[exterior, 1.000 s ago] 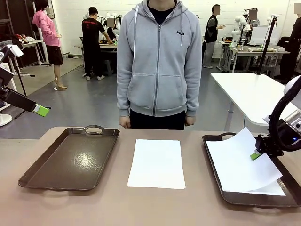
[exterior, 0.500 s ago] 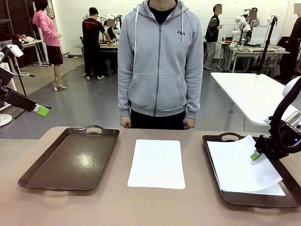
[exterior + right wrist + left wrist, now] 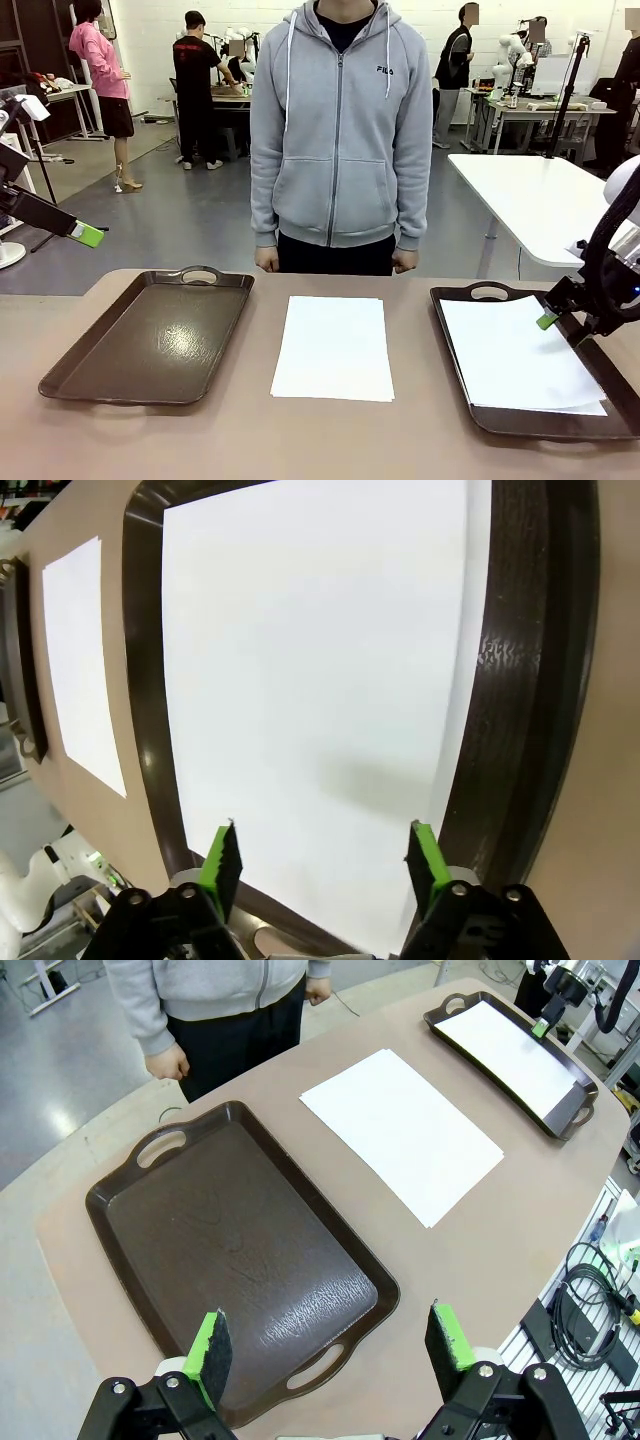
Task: Sort the A4 documents.
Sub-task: Place the A4 Paper in the designated Handle tray, then receive the A4 Paper.
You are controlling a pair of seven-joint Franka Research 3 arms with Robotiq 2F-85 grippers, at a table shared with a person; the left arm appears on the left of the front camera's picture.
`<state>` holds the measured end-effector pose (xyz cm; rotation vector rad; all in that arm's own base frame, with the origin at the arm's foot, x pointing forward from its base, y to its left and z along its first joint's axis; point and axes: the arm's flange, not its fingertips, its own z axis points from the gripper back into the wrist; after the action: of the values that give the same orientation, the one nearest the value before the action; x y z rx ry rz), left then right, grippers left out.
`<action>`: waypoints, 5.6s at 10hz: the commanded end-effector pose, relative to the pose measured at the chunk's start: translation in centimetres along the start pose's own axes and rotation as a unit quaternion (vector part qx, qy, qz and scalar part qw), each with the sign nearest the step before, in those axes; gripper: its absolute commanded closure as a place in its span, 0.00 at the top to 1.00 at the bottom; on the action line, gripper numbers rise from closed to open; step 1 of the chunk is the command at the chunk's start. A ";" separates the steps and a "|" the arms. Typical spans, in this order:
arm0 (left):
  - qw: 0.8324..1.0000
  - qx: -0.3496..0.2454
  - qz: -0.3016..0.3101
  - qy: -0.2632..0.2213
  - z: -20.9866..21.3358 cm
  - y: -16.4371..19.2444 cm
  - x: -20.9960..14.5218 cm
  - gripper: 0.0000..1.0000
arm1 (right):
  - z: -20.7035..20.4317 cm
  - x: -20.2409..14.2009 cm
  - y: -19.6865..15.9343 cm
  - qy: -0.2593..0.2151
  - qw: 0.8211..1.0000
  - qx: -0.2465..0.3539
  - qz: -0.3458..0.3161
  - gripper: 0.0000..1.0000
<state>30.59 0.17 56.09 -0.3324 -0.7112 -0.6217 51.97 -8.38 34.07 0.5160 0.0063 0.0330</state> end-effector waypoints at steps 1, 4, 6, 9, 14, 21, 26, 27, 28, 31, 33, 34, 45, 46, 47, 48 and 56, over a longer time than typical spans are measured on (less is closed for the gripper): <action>1.000 0.001 0.000 0.001 -0.1 0.0 0.0 1.00 | 0.6 -0.4 0.4 -0.008 1.000 -0.017 -0.012 1.00; 1.000 0.001 0.000 0.001 -0.1 0.0 0.0 1.00 | 1.3 -0.2 0.9 -0.021 0.999 -0.028 -0.028 0.98; 1.000 0.001 0.000 0.001 -0.1 0.0 0.0 1.00 | 1.2 0.1 0.4 -0.015 1.000 -0.006 -0.001 0.98; 1.000 0.001 0.000 0.001 -0.1 0.0 0.0 1.00 | 1.2 0.1 0.4 -0.015 1.000 -0.006 -0.001 0.98; 1.000 0.001 0.000 0.001 -0.1 0.0 0.0 1.00 | 1.2 0.1 0.4 -0.015 1.000 -0.006 -0.001 0.98; 1.000 0.001 0.000 0.001 -0.1 0.0 0.0 1.00 | 8.5 -4.7 8.7 -0.149 0.976 -0.076 0.142 0.99; 1.000 0.001 0.000 0.001 -0.1 0.0 0.0 1.00 | 13.7 -8.2 17.9 -0.162 0.905 0.078 0.386 0.99; 1.000 0.001 0.000 0.001 -0.1 0.0 0.0 1.00 | 14.1 -8.5 19.6 -0.152 0.887 0.108 0.423 0.99; 1.000 0.001 0.000 0.001 -0.1 0.0 0.0 1.00 | 14.2 -8.6 20.9 -0.151 0.874 0.128 0.445 0.99; 1.000 0.001 0.000 0.001 -0.1 0.0 0.0 1.00 | 12.7 -8.3 23.2 -0.142 0.853 0.164 0.475 0.99; 1.000 0.001 0.000 0.001 -0.1 0.0 0.0 1.00 | 12.6 -8.3 23.4 -0.140 0.850 0.169 0.478 0.99; 1.000 0.001 0.000 0.001 -0.1 0.0 0.0 1.00 | 12.6 -8.4 23.3 -0.141 0.851 0.170 0.476 0.99; 1.000 0.001 0.000 0.001 -0.1 0.0 0.0 1.00 | 12.3 -8.6 23.1 -0.132 0.858 0.159 0.469 0.99; 1.000 0.001 0.000 0.001 -0.1 0.0 0.0 1.00 | 12.3 -8.6 23.1 -0.132 0.858 0.159 0.469 0.99; 1.000 0.001 0.000 0.001 -0.1 0.0 0.0 1.00 | 12.3 -8.6 23.1 -0.132 0.858 0.159 0.469 0.99; 1.000 0.001 0.000 0.001 -0.1 0.0 0.0 1.00 | 12.3 -8.6 23.1 -0.132 0.858 0.159 0.469 0.99; 1.000 0.001 0.000 0.001 -0.1 0.0 0.0 1.00 | 12.3 -8.6 23.1 -0.132 0.858 0.159 0.469 0.99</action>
<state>30.59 0.16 56.09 -0.3325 -0.7110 -0.6219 42.73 5.31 56.12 0.8090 -0.5170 0.9295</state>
